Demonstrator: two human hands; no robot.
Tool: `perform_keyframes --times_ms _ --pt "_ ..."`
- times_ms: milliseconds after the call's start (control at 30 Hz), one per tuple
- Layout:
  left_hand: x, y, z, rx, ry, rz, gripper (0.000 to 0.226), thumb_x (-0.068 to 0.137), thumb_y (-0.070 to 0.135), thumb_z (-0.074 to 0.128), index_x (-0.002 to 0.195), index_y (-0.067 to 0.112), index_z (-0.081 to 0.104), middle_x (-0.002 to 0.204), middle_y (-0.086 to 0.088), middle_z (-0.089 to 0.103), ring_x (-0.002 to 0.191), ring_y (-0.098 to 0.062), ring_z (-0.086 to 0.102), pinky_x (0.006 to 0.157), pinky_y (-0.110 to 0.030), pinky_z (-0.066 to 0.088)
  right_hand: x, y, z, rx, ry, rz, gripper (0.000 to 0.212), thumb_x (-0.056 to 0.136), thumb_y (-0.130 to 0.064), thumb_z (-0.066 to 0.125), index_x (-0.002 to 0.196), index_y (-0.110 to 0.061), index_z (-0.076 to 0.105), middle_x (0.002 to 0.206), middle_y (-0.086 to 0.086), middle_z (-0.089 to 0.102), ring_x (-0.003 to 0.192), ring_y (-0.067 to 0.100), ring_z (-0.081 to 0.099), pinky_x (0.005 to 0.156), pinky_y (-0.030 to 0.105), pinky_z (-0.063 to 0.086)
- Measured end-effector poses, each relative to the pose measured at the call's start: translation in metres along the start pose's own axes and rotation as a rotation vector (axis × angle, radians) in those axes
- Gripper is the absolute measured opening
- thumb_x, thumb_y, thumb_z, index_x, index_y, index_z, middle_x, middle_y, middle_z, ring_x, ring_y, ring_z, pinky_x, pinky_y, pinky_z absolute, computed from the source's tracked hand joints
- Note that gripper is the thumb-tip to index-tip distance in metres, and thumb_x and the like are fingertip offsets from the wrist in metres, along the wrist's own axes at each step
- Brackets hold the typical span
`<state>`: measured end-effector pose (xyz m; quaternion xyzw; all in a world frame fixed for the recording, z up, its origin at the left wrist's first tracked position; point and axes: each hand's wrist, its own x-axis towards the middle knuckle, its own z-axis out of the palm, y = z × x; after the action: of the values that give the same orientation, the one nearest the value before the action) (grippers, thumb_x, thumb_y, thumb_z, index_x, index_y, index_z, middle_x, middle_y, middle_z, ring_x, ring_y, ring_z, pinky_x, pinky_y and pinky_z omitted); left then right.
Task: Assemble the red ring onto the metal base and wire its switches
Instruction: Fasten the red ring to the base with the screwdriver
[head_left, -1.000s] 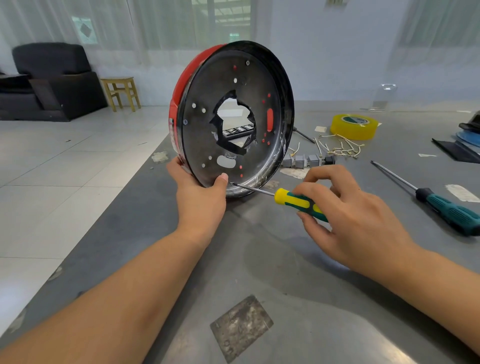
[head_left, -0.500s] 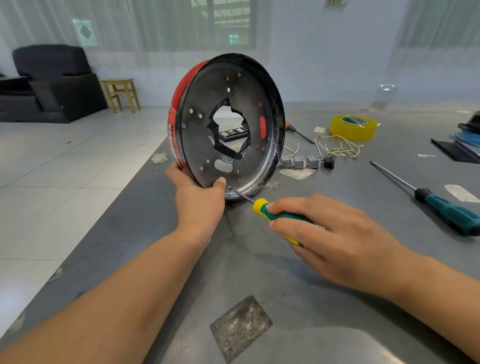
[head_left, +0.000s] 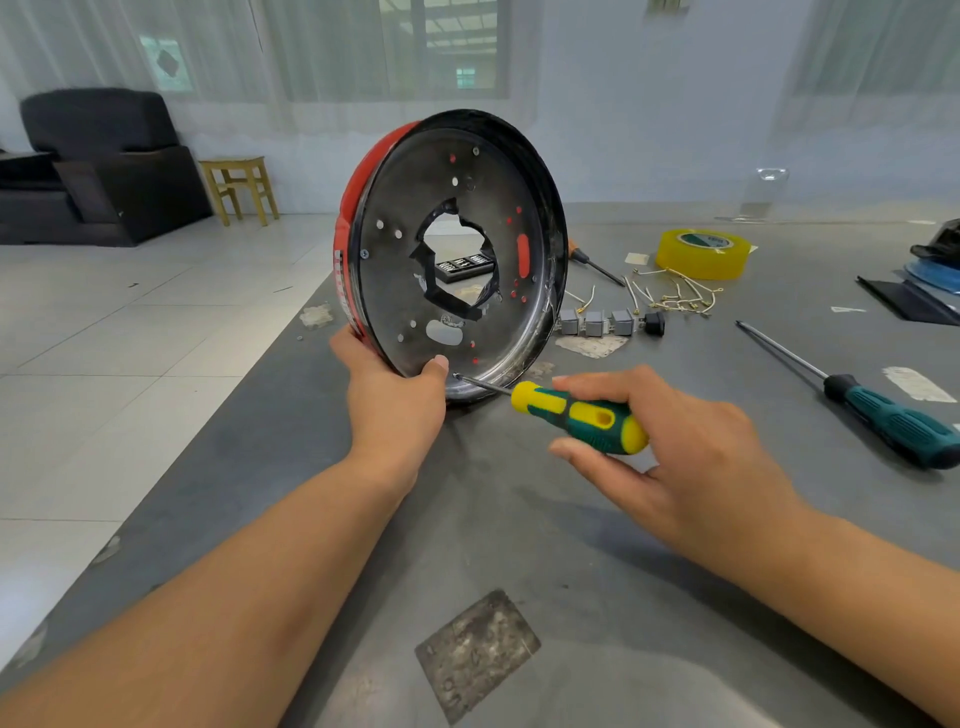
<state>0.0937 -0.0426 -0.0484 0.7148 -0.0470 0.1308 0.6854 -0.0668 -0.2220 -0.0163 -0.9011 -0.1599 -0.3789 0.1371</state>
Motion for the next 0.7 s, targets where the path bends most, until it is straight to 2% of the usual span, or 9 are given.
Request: perform_keyframes --times_ms 67,133,233,300,367,433,500,600,700 --pt "0.0 0.0 0.0 -0.003 0.004 -0.006 0.059 0.091 0.013 0.075 0.123 0.036 0.032 0.109 0.017 0.065 0.099 -0.005 0.066 0.1 -0.046 0.057 0.001 -0.003 0.001 -0.038 -0.001 0.093 0.043 0.092 -0.061 0.052 0.106 -0.021 0.059 0.073 -0.01 0.065 0.055 0.014 0.053 0.051 0.014 0.037" --pt "0.0 0.0 0.0 0.0 0.002 -0.017 0.058 0.091 0.014 0.074 0.122 0.037 0.031 0.108 0.017 0.065 0.099 -0.006 0.066 0.099 -0.047 0.058 0.002 -0.001 0.0 -0.064 -0.014 0.187 0.049 0.092 -0.068 0.043 0.1 -0.022 0.054 0.056 -0.012 0.05 0.042 0.013 0.043 0.041 0.027 0.038" --pt "0.001 0.0 0.0 -0.01 -0.01 -0.038 0.059 0.091 0.014 0.074 0.123 0.038 0.031 0.111 0.016 0.065 0.104 -0.016 0.068 0.099 -0.052 0.058 0.003 0.004 -0.006 -0.104 -0.123 0.239 0.045 0.09 -0.074 0.033 0.109 -0.034 0.041 0.062 -0.007 0.056 0.045 0.008 0.044 0.044 0.032 0.043" --pt "0.001 0.001 0.0 -0.018 -0.011 -0.049 0.058 0.091 0.014 0.074 0.123 0.037 0.031 0.111 0.016 0.065 0.105 -0.017 0.068 0.099 -0.053 0.058 0.004 0.007 -0.012 -0.057 -0.182 0.221 0.041 0.086 -0.066 0.039 0.114 -0.037 0.033 0.075 -0.006 0.061 0.048 0.007 0.047 0.045 0.029 0.041" --pt "0.001 0.001 0.0 -0.029 -0.009 -0.058 0.058 0.091 0.014 0.073 0.124 0.037 0.031 0.11 0.015 0.065 0.104 -0.016 0.068 0.098 -0.054 0.058 0.004 0.009 -0.018 -0.041 -0.245 0.214 0.038 0.084 -0.057 0.046 0.113 -0.038 0.029 0.08 -0.008 0.061 0.045 0.007 0.046 0.045 0.02 0.034" --pt "0.002 0.001 0.0 -0.03 -0.005 -0.057 0.057 0.091 0.014 0.073 0.123 0.036 0.032 0.109 0.016 0.064 0.102 -0.013 0.067 0.097 -0.053 0.059 0.002 0.012 -0.019 -0.048 -0.28 0.235 0.03 0.089 -0.052 0.048 0.109 -0.039 0.031 0.068 -0.012 0.056 0.046 0.009 0.049 0.045 0.015 0.028" --pt "0.002 0.001 0.0 -0.03 -0.004 -0.055 0.057 0.091 0.014 0.073 0.123 0.036 0.032 0.109 0.016 0.064 0.101 -0.011 0.066 0.097 -0.053 0.059 0.002 0.013 -0.019 -0.017 -0.249 0.274 0.027 0.095 -0.057 0.043 0.109 -0.034 0.04 0.06 -0.015 0.049 0.048 0.011 0.051 0.045 0.017 0.029" --pt "0.002 0.0 0.0 -0.033 -0.009 -0.055 0.057 0.092 0.013 0.073 0.123 0.035 0.031 0.109 0.015 0.064 0.102 -0.013 0.067 0.097 -0.053 0.059 0.002 0.01 -0.015 -0.092 -0.161 0.288 0.049 0.094 -0.068 0.027 0.102 -0.026 0.051 0.054 -0.014 0.043 0.043 0.009 0.044 0.042 0.022 0.027" --pt "0.002 0.001 0.0 -0.044 -0.015 -0.058 0.057 0.092 0.013 0.073 0.124 0.034 0.031 0.111 0.016 0.063 0.103 -0.013 0.067 0.098 -0.052 0.059 0.004 0.008 -0.012 -0.118 -0.149 0.419 0.055 0.091 -0.074 0.018 0.1 -0.028 0.047 0.055 -0.009 0.047 0.047 0.01 0.046 0.043 0.03 0.032"
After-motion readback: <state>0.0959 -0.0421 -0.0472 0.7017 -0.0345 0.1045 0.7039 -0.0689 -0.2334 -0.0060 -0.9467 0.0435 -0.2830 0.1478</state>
